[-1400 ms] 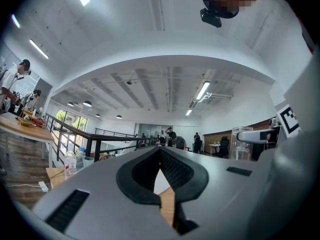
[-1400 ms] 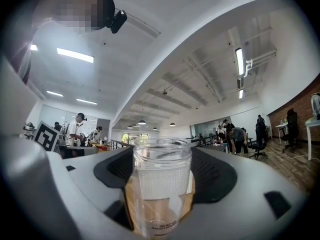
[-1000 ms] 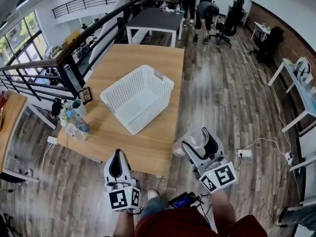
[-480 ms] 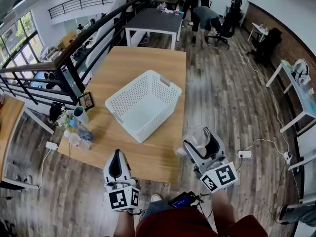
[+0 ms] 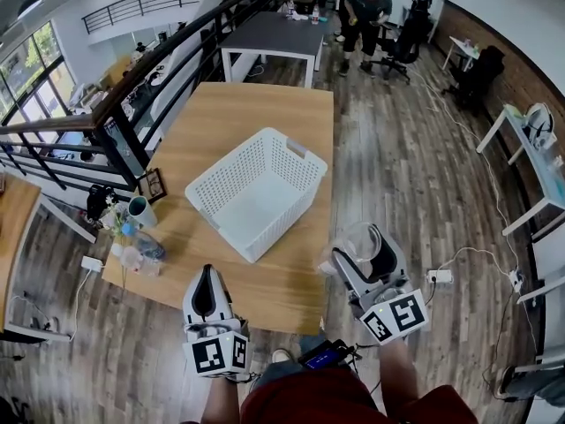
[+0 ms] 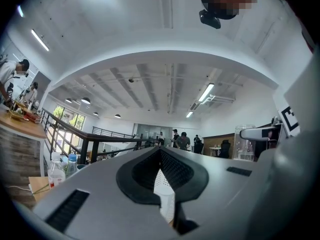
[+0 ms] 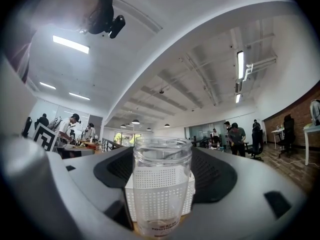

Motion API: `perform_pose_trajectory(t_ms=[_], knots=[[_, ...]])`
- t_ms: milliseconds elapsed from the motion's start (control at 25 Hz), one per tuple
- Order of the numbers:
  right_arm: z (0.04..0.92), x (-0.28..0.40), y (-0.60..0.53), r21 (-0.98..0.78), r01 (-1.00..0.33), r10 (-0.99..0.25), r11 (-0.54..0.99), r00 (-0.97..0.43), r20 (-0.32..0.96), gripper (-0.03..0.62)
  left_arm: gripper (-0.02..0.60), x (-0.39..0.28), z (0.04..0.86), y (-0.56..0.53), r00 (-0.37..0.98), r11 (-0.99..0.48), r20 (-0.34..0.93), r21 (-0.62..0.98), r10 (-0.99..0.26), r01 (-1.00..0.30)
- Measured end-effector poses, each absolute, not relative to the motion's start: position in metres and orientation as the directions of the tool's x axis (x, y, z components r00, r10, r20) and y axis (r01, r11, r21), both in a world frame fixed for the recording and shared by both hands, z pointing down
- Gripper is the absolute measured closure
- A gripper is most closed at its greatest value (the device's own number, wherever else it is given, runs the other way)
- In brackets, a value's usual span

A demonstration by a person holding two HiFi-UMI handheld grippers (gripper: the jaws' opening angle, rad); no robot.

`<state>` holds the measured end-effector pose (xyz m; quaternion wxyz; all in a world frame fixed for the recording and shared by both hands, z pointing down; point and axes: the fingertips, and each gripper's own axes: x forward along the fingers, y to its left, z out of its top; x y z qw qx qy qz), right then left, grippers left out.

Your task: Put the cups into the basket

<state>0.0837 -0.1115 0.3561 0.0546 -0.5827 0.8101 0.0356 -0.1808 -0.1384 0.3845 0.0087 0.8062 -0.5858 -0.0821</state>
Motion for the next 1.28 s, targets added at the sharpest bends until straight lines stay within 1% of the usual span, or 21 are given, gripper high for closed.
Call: perform_pose_trajectory(t_ms=[1280], knots=[[0.353, 0.173, -0.255, -0.056, -0.900, -0.895, 0.432, -0.420, -0.152, 0.241, 0.581, -0.102, 0.357, -0.245, 0.179, -0.188, -0.125, 0.062, -0.976, -0.980]])
